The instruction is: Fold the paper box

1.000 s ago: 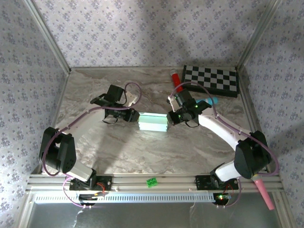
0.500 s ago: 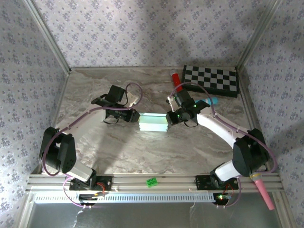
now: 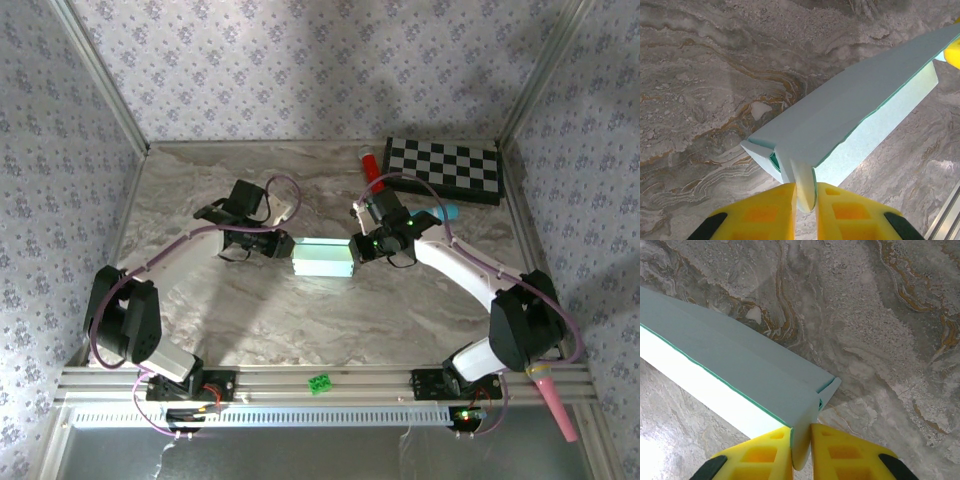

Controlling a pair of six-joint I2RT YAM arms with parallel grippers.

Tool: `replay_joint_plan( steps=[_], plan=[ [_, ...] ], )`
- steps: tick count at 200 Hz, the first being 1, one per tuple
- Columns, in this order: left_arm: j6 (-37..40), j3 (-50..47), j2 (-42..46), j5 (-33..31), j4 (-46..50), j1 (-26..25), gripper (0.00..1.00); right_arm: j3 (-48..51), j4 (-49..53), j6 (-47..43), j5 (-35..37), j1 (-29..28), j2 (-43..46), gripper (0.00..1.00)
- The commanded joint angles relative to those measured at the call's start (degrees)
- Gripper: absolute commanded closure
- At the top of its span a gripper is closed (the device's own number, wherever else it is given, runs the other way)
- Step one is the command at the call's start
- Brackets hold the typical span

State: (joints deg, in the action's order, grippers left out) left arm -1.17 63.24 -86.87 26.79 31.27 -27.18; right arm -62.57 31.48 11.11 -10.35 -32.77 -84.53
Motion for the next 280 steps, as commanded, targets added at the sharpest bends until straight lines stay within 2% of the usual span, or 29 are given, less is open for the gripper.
replay_joint_plan(
  steps=[1, 172, 280],
  plan=[
    [-0.22, 0.78, -0.89, 0.52, 0.43, -0.85, 0.83, -1.51, 0.13, 0.88, -2.54, -0.16, -0.79, 0.83],
    [-0.02, 1.75, -2.24, 0.42, 0.88, -1.56, 0.86, -3.57, 0.86, 1.86, -5.6, 0.1, -2.82, 0.78],
    [0.03, 2.06, -2.7, 0.37, 0.98, -1.96, 0.87, -4.06, 0.34, 2.73, -8.28, 0.14, -4.01, 0.8]
  ],
)
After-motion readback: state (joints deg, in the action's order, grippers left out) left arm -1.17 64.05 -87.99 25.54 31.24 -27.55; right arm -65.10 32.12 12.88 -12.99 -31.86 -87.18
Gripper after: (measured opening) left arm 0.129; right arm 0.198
